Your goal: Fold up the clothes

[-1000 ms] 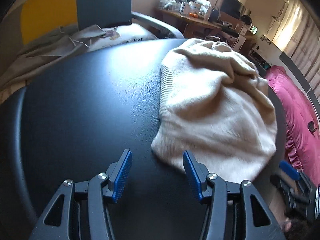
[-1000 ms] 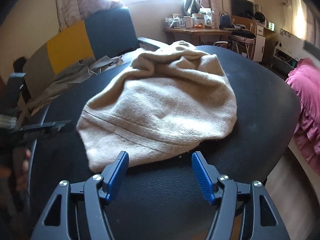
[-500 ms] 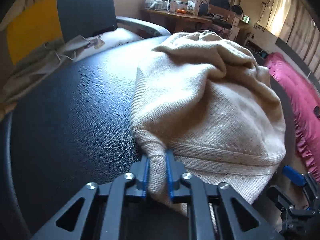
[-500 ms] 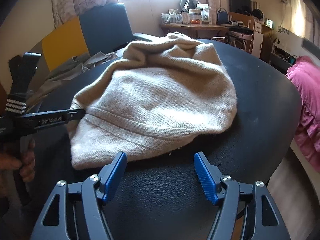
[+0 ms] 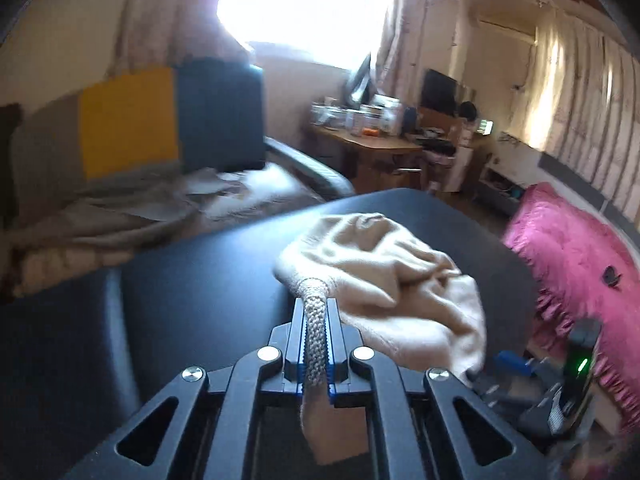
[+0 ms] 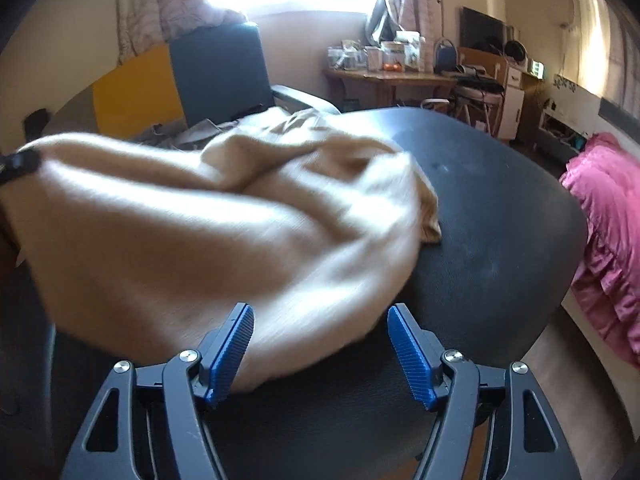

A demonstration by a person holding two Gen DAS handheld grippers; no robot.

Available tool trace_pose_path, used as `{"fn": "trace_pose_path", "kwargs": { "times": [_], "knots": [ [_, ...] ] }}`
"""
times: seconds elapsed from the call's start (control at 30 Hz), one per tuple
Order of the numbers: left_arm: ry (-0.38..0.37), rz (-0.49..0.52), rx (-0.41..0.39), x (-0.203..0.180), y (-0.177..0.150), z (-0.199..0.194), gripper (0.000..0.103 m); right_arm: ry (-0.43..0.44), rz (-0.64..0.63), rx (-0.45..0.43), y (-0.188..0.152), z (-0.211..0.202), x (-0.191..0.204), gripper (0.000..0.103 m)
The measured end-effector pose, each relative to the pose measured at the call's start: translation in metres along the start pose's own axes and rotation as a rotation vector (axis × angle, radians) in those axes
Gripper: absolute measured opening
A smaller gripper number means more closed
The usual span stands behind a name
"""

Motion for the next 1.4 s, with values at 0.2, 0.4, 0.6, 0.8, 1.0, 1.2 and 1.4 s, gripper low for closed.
{"fn": "trace_pose_path", "kwargs": {
  "times": [0.2,0.4,0.6,0.8,1.0,1.2,1.4],
  "knots": [
    [0.171,-0.023,0.014,0.099,-0.028,-0.036,0.006,0.102,-0.065,-0.058,0.020,-0.020,0.030,0.071],
    [0.221,-0.109,0.112,0.163,-0.092,-0.036,0.007,0.193,-0.335,-0.091,0.052,-0.015,0.097,0.071],
    [0.200,-0.163,0.153,0.170,-0.123,-0.029,0.008,0.127,-0.601,-0.070,0.088,0.034,0.150,0.073],
    [0.219,-0.168,0.168,0.166,-0.119,-0.016,0.009,0.245,-0.580,0.153,0.102,0.107,0.165,0.076],
    [0.216,-0.205,0.161,0.174,-0.116,-0.013,0.009,0.296,-0.497,0.184,0.098,0.110,0.172,0.015],
    [0.249,-0.204,0.121,0.173,-0.110,-0.020,0.009,0.209,-0.516,0.058,0.124,0.063,0.173,0.012],
    [0.208,-0.192,0.009,0.159,-0.089,-0.051,0.009,0.090,-0.567,-0.099,0.172,-0.007,0.163,0.011]
  ]
}}
Point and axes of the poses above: each gripper's, at about its wrist camera, not at the fingertips, and z roughly the way its jaws point, x to its left, y to its top, the point moved 8 cm from there along z, roughly the way its jaws point, and after that the axes turned 14 degrees about -z, right-handed, at the moved point
